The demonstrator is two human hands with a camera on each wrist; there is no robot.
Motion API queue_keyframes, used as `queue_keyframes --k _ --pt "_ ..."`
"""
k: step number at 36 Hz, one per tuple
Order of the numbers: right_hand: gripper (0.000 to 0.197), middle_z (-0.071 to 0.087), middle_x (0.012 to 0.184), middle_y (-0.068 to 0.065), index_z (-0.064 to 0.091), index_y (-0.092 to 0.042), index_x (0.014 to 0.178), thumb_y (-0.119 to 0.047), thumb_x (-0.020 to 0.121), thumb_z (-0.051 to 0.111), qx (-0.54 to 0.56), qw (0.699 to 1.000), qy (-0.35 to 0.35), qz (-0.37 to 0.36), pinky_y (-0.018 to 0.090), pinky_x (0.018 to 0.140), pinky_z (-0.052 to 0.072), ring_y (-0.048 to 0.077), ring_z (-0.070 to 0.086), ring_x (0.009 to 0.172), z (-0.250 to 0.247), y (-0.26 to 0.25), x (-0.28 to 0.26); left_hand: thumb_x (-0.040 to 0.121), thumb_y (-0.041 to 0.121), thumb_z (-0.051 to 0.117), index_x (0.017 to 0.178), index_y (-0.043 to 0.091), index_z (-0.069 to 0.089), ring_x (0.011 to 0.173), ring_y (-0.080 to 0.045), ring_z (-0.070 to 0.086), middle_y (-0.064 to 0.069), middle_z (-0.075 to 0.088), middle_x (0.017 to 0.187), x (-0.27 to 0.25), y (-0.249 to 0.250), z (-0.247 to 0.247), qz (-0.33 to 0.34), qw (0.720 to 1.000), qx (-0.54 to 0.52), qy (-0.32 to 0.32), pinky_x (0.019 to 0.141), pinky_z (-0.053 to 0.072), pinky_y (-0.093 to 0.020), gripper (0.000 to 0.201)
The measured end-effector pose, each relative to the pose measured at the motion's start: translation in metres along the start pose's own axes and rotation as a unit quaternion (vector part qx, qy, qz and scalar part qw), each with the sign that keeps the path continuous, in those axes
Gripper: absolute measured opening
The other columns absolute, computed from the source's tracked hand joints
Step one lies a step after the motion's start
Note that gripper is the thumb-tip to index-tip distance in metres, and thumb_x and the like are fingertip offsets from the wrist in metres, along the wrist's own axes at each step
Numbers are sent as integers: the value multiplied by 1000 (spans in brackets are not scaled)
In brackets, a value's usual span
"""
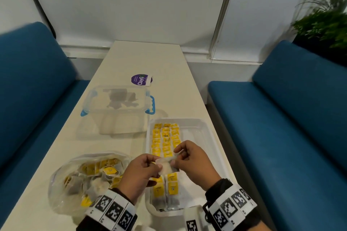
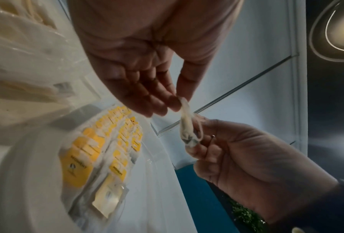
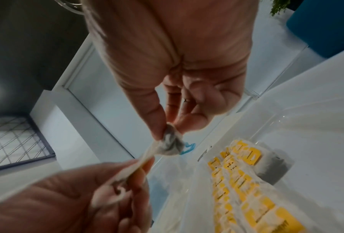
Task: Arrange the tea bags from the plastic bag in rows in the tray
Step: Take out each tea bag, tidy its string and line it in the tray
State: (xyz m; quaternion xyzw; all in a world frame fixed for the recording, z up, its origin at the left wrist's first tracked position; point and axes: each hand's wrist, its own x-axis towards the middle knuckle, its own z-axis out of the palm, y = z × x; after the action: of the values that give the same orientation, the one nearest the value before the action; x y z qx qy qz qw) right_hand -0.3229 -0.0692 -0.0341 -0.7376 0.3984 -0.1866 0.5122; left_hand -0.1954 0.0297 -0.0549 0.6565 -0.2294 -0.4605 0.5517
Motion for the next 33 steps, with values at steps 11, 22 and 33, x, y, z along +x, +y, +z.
queue_keyframes --k 11,22,33 --pt "18 53 93 -12 59 -25 95 -24 78 65 -240 959 27 -145 14 72 37 -1 39 84 21 -1 -21 87 6 59 95 13 63 63 -14 56 -6 60 69 -7 2 10 47 998 -18 32 57 44 -25 11" --pt "5 67 74 5 68 -14 79 -11 83 67 53 996 66 -16 31 71 55 13 63 69 14 6 -14 82 14 68 97 18 61 82 -14 62 0 66 98 -7 -12 11 55 998 30 3 64 46 -20 17" --pt "42 59 84 15 56 -15 105 -12 70 80 128 990 -1 62 18 49 42 13 53 63 11 13 -10 77 3 70 79 5 63 53 -12 57 0 61 57 -4 -12 10 11 999 -51 -4 58 48 -26 8"
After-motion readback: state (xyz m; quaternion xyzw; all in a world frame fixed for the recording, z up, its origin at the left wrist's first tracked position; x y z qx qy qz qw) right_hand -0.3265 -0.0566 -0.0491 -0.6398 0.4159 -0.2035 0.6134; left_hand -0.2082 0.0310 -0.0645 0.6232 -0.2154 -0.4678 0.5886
